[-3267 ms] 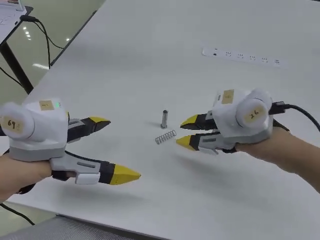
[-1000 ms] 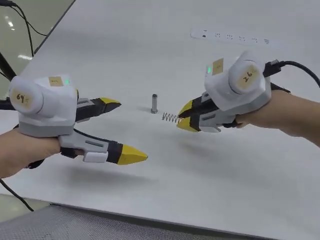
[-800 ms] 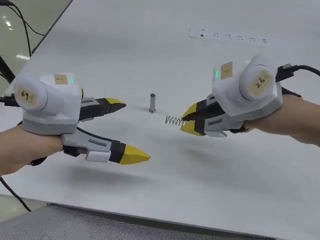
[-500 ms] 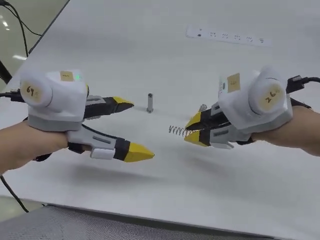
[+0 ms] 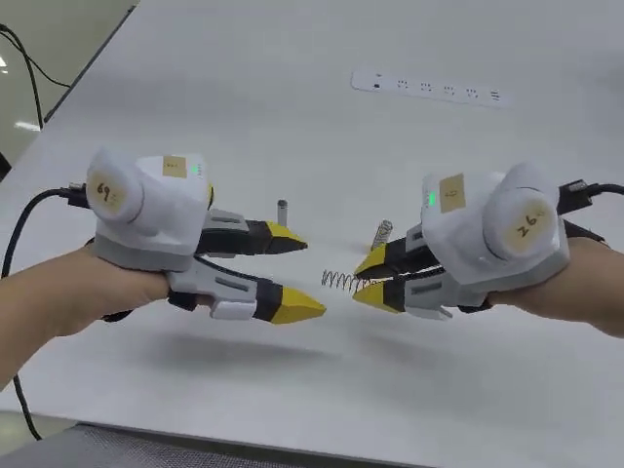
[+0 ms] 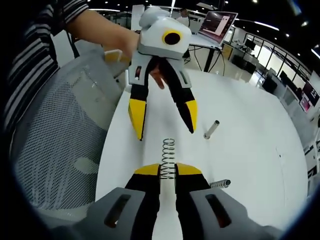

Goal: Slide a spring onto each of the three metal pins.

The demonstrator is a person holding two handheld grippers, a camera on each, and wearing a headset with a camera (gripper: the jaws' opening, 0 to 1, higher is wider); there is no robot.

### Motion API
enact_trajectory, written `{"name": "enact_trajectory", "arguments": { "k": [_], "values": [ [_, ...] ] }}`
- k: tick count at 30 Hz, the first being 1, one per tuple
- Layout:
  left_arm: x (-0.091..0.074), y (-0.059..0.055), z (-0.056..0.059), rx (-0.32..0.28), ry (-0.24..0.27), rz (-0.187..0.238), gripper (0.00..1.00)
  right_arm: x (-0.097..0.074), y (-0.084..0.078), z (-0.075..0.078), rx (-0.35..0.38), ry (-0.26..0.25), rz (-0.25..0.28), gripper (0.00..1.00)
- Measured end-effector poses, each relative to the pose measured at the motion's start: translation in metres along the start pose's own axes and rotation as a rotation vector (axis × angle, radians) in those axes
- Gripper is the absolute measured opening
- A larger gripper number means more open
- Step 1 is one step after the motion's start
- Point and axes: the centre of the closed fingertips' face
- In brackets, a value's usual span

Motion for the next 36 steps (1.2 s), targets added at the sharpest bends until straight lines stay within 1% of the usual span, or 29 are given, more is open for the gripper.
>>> {"name": "enact_trajectory", "arguments": {
  "k": [6,14,19,22,27,31,36],
  "values": [
    [0.006,0.001,0.004,0.004,-0.018,0.007,0.27,-0.001,0.005,-0.003,-0.008,0.005,0.014,0.08],
    [0.012,0.004,0.009,-0.002,-0.035,0.025,0.17,-0.002,0.008,-0.006,-0.02,0.007,0.018,0.08],
    [0.014,0.004,0.013,-0.009,-0.045,0.026,0.15,-0.002,0.011,-0.008,-0.024,0.008,0.025,0.08],
    [0.015,0.004,0.013,-0.008,-0.043,0.031,0.13,-0.002,0.012,-0.01,-0.021,0.009,0.029,0.08],
    [0.013,0.0,0.016,-0.008,-0.049,0.022,0.1,-0.002,0.012,-0.012,-0.026,0.01,0.031,0.08],
    [0.013,0.001,0.018,-0.015,-0.053,0.028,0.07,-0.003,0.014,-0.012,-0.029,0.01,0.033,0.08],
    [0.014,0.001,0.02,-0.005,-0.059,0.03,0.05,-0.002,0.013,-0.013,-0.034,0.014,0.029,0.08]
  ]
}}
Point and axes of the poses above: the centre of the closed fingertips' face, and the gripper's own axes: x roughly forward along the fingers, z roughly to its right, y roughly out of its top, and after that the axes turned 13 degrees about z, right-handed
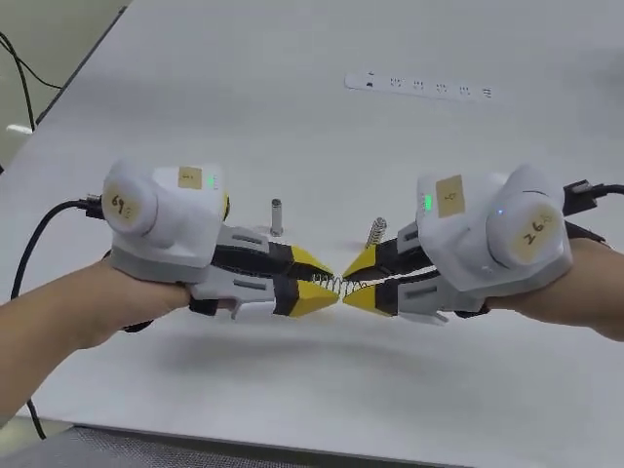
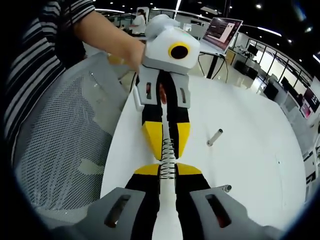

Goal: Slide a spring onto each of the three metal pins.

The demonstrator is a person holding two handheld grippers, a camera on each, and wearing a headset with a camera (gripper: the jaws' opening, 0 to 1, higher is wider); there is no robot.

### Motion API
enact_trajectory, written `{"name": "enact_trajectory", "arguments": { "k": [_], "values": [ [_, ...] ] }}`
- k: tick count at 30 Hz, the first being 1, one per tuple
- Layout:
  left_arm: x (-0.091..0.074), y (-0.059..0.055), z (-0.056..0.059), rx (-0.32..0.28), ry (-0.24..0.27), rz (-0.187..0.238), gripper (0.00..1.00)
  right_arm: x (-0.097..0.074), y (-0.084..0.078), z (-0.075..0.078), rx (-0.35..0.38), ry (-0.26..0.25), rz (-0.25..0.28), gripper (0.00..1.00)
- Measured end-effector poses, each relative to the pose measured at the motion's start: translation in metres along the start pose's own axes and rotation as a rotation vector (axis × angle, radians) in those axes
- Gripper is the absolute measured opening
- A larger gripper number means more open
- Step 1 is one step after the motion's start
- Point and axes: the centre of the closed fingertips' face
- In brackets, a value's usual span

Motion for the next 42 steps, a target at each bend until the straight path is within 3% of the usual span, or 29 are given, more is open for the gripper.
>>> {"name": "enact_trajectory", "arguments": {
  "k": [27,42],
  "values": [
    [0.0006,0.0014,0.0023,-0.02,0.004,0.011,0.05,-0.0016,0.0008,0.0001,0.0,0.003,0.015,0.08],
    [-0.0003,0.0019,0.0087,-0.008,-0.029,0.015,0.03,-0.0011,0.001,-0.0044,0.019,0.006,0.034,0.08]
  ]
}}
Point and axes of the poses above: the centre of the closed fingertips' face, and the gripper's own axes: x roughly forward along the fingers, z roughly to its right, y roughly out of its top, and after that the axes turned 13 degrees about z, right-handed
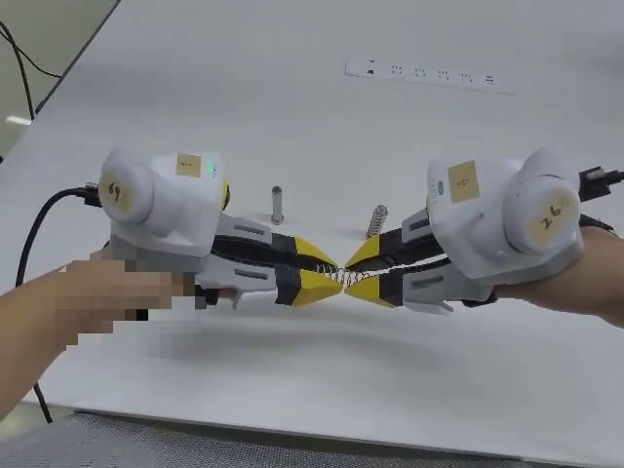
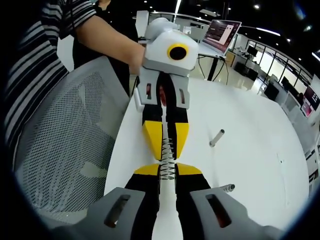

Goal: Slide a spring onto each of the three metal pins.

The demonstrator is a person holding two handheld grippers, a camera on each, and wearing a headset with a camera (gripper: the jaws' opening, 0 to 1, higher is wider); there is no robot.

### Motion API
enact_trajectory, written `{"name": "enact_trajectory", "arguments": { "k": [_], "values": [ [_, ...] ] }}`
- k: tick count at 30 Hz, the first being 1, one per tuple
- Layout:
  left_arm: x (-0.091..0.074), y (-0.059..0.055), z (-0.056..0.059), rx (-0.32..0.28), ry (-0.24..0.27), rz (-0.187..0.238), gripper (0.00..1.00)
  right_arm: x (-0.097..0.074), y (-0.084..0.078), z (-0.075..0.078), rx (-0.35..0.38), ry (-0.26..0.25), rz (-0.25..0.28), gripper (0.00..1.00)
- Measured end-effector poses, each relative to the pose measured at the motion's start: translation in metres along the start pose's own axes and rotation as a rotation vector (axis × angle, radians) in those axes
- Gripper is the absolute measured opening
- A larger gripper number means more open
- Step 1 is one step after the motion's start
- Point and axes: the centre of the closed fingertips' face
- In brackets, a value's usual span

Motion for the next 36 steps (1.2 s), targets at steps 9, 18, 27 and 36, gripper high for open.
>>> {"name": "enact_trajectory", "arguments": {
  "k": [9,18,27,36],
  "values": [
    [0.002,0.002,-0.001,-0.013,-0.007,0.007,0.03,-0.007,-0.011,-0.001,-0.005,-0.001,-0.031,0.12],
    [0.001,0.0,0.001,-0.015,-0.017,-0.003,0.03,-0.008,-0.013,-0.001,0.013,-0.012,-0.008,0.11],
    [0.001,0.002,0.002,-0.016,-0.021,-0.002,0.03,-0.006,-0.011,-0.003,0.005,-0.004,0.003,0.08],
    [0.0,0.003,0.002,-0.027,-0.021,0.002,0.03,-0.013,-0.003,-0.001,-0.054,-0.003,0.017,0.07]
  ]
}}
Point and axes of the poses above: the centre of the closed fingertips' face, and the gripper's own axes: x roughly forward along the fingers, z roughly to its right, y roughly out of its top, and after that the axes turned 13 degrees about z, right-handed
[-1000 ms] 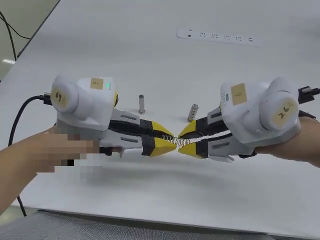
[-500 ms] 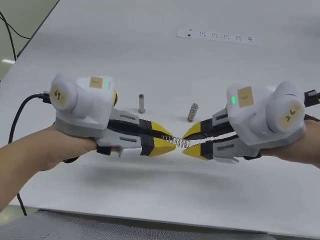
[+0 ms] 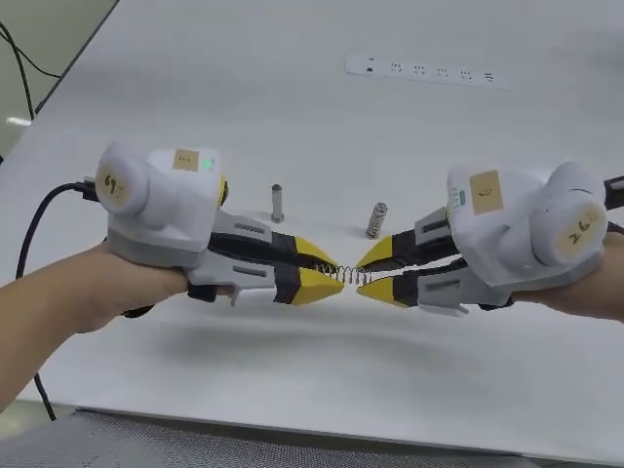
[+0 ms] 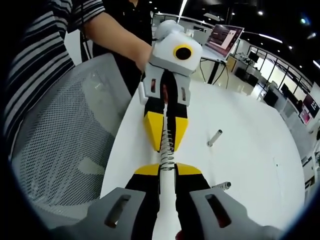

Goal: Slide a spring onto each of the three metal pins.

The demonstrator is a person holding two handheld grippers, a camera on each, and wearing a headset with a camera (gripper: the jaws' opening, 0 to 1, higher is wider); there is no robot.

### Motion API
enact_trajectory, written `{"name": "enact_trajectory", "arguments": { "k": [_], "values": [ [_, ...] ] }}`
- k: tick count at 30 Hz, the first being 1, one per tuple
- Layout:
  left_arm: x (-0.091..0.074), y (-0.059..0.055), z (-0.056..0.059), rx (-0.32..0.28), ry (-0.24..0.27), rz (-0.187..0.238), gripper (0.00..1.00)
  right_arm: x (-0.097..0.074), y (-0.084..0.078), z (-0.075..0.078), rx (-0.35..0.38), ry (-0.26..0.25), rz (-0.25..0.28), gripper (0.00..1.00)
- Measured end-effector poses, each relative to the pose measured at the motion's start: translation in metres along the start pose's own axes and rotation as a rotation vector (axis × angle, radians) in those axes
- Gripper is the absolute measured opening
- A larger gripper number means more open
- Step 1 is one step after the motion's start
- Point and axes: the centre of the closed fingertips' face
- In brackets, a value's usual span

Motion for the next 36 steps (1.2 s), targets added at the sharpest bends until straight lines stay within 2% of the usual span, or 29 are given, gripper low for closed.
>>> {"name": "enact_trajectory", "arguments": {
  "k": [10,13,16,20,29,36],
  "values": [
    [-0.003,-0.005,0.0,0.021,0.003,-0.026,0.03,-0.003,0.02,0.002,-0.022,0.015,0.041,0.08],
    [-0.003,-0.008,0.001,0.039,-0.002,-0.046,0.03,-0.002,0.031,0.001,0.0,0.021,0.083,0.08],
    [-0.003,-0.009,0.001,0.049,0.001,-0.053,0.02,0.0,0.032,0.001,-0.013,0.028,0.076,0.08],
    [-0.002,-0.01,0.0,0.051,0.0,-0.056,0.02,0.0,0.039,0.002,0.005,0.03,0.096,0.07],
    [0.0,-0.007,-0.001,0.062,-0.004,-0.059,0.02,0.004,0.051,0.006,0.038,0.004,0.15,0.07],
    [0.001,-0.01,0.0,0.074,-0.013,-0.078,0.03,0.012,0.057,0.004,0.006,-0.014,0.163,0.07]
  ]
}}
Point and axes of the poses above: the centre of the closed fingertips' face, and the gripper's own axes: x roughly forward along the fingers, z roughly to its right, y roughly out of its top, and after that the axes turned 13 degrees about z, right-handed
